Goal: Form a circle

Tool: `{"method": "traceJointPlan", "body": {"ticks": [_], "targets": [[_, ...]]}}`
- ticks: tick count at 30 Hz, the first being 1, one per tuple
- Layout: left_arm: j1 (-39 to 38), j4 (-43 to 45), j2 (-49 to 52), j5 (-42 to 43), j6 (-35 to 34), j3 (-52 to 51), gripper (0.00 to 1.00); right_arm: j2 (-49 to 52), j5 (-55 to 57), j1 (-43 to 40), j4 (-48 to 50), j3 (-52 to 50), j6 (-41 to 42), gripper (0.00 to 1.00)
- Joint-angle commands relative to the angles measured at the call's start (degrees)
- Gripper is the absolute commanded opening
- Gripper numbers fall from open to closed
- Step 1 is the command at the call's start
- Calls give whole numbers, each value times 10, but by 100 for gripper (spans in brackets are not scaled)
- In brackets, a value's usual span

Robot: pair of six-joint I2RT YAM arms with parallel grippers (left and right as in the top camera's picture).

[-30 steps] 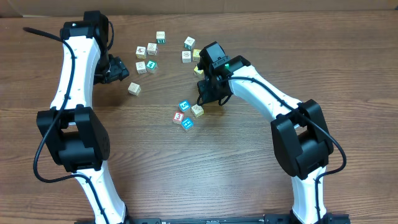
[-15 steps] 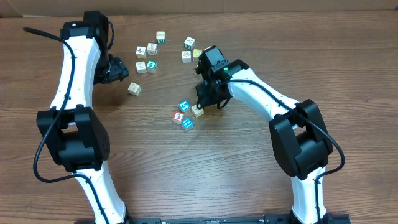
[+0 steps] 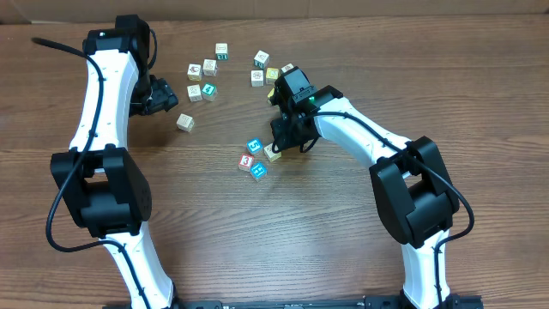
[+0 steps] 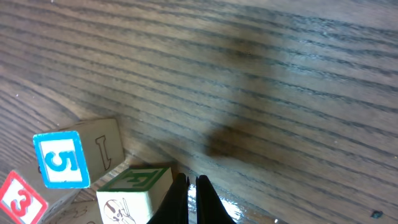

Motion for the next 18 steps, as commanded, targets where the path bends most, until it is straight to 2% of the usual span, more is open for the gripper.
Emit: {"method": "traceJointPlan", "body": {"ticks": [1, 18], "targets": [[-1, 1, -15, -12, 1, 9, 100, 2, -13, 5, 4, -4, -19, 4], [-1, 1, -15, -12, 1, 9, 100, 2, -11, 10, 5, -4, -23, 4]]}}
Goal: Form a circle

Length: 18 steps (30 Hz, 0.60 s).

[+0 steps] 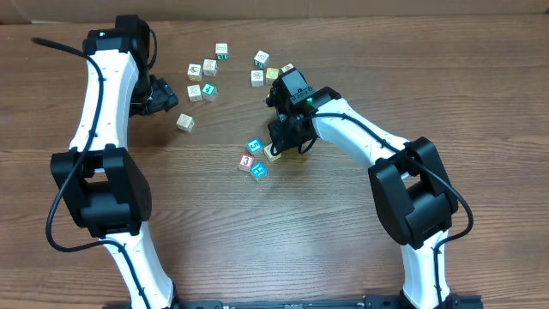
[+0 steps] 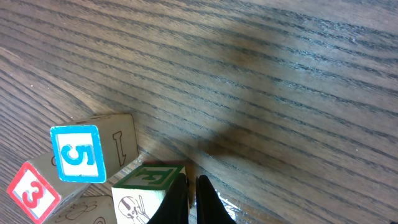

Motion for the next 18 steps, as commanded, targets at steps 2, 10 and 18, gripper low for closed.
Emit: {"method": "traceJointPlan", "body": {"ticks": [2, 10, 18], "targets": [[-1, 1, -15, -12, 1, 9, 99, 2, -3, 3, 2, -4, -5, 4], [-1, 1, -15, -12, 1, 9, 100, 2, -3, 4, 2, -4, -5, 4], [-1, 1, -15, -12, 1, 9, 100, 2, 3, 10, 3, -4, -7, 4]]}}
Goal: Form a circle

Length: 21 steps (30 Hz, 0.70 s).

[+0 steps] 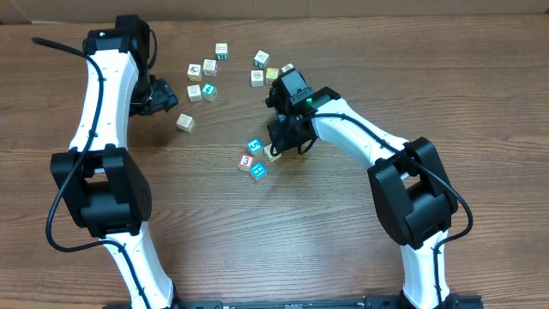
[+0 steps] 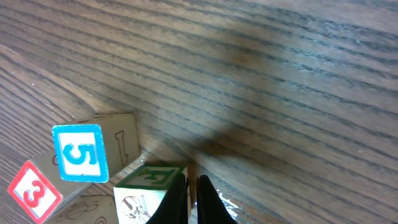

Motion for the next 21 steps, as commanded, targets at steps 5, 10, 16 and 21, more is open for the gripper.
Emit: {"method": "traceJointPlan", "body": {"ticks": [5, 10, 16, 21], "targets": [[-1, 1, -15, -12, 1, 9, 100, 2, 2, 8, 2, -4, -5, 5], [-1, 1, -15, -12, 1, 9, 100, 2, 2, 8, 2, -4, -6, 5], [-1, 1, -15, -12, 1, 9, 100, 2, 6, 5, 11, -3, -4, 11], [-1, 1, -15, -12, 1, 9, 100, -2, 57, -2, -4, 34, -4, 16]]}}
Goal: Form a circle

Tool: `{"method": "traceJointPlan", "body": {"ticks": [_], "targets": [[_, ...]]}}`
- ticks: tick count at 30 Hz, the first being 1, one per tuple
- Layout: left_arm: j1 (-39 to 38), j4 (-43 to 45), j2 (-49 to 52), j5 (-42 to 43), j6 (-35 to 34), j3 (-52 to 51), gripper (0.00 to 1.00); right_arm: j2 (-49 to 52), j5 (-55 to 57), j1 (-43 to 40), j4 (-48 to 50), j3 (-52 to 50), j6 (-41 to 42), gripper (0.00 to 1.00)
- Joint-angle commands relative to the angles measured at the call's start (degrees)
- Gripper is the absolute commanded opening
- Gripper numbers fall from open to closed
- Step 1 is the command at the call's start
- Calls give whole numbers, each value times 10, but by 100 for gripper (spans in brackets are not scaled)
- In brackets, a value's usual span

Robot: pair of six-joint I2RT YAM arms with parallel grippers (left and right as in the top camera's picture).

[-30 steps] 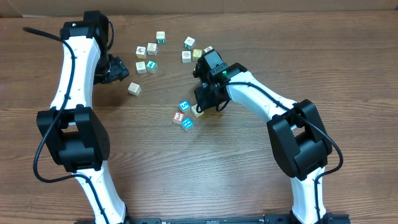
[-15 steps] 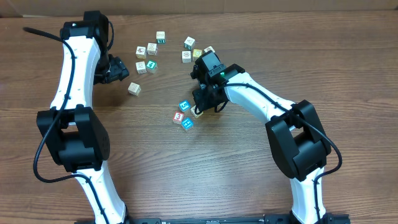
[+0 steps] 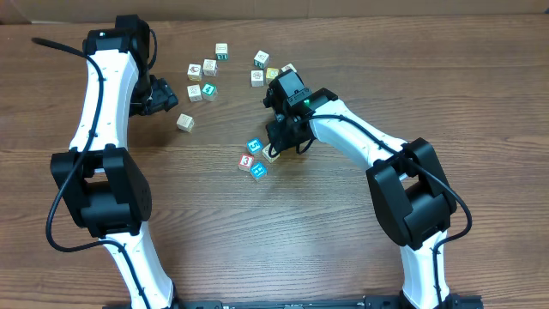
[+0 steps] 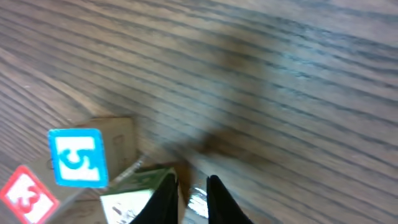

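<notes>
Small picture cubes lie scattered on the wooden table (image 3: 412,69). A cluster sits mid-table: a blue "5" block (image 4: 77,157), a red "3" block (image 4: 22,194), a blue block (image 3: 259,169) and a green-topped block (image 4: 140,186). My right gripper (image 4: 189,180) is low at the table, its left finger against the green-topped block's right side. The fingers stand slightly apart with nothing between them. My left gripper (image 3: 163,94) hovers at the left near a tan block (image 3: 185,122); its jaws cannot be made out.
More cubes lie at the back: a group of several around (image 3: 202,79), one more (image 3: 221,51) behind them, and another group (image 3: 266,70) just behind the right arm. The right wrist view is blurred.
The right gripper's fingers, nearly closed before, now stand apart with a visible gap. The green-topped block sits a little further left in the wrist view. The left arm has not moved.
The right gripper, fingers almost together, stood at the green-topped block's right edge beside the "5" and "3" blocks. Over the following moments arm and block were a little further left and nearer the cluster. Now the fingers have parted.
</notes>
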Motion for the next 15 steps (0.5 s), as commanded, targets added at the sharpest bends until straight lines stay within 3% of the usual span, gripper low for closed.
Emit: {"method": "traceJointPlan", "body": {"ticks": [1, 9, 15], "targets": [[-1, 1, -15, -12, 1, 9, 99, -6, 38, -8, -12, 43, -1, 17], [-1, 1, -15, -12, 1, 9, 100, -34, 39, -5, -113, 123, -2, 20], [-1, 1, -15, -12, 1, 9, 99, -48, -9, 35, -203, 129, -1, 27]]}}
